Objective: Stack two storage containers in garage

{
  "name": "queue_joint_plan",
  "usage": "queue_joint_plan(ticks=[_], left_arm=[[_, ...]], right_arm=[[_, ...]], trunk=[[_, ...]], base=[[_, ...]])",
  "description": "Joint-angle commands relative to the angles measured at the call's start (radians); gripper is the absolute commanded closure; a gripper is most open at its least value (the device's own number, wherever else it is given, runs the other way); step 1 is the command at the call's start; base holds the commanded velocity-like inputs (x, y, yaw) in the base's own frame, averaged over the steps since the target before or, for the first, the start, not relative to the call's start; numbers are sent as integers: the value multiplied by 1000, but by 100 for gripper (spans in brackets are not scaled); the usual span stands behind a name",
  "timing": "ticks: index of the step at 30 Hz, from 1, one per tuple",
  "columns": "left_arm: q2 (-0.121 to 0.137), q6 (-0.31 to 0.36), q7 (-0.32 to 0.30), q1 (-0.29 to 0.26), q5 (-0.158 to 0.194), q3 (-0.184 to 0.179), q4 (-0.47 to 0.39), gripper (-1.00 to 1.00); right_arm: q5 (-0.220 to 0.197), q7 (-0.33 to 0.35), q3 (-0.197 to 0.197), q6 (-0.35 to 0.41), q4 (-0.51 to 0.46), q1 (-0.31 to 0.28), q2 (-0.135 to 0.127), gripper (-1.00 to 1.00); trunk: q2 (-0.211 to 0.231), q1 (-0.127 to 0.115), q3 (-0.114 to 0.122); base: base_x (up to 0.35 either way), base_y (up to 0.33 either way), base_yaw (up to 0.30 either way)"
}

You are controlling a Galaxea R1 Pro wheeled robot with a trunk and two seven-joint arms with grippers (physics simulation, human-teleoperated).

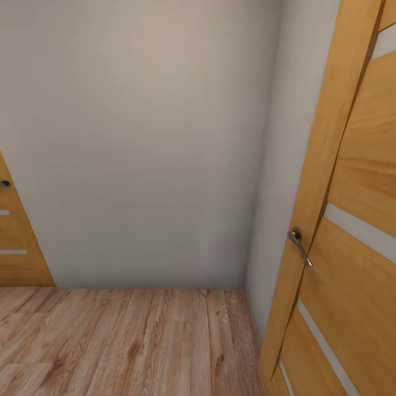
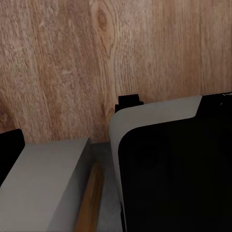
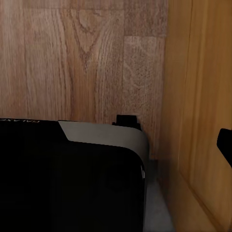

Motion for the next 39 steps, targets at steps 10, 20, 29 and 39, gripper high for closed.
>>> queue_joint_plan(ticks=[10, 20, 29, 39], left_arm=[[0, 0, -2, 0, -10, -1, -1, -100], [0, 0, -2, 0, -10, -1, -1, -100], [0, 0, -2, 0, -10, -1, -1, -100], [0, 0, -2, 0, -10, -1, -1, -100]], right_arm=[[1, 3, 0, -3, 1, -1, 0, -100], [1, 3, 0, -3, 1, -1, 0, -100], [1, 3, 0, -3, 1, -1, 0, -100], [1, 3, 0, -3, 1, -1, 0, -100]], trunk=[[-1, 0, -1], [-1, 0, -1], [-1, 0, -3], [-1, 0, -6]], base=[[7, 0, 42], [0, 0, 37], [0, 0, 52], [0, 0, 91]])
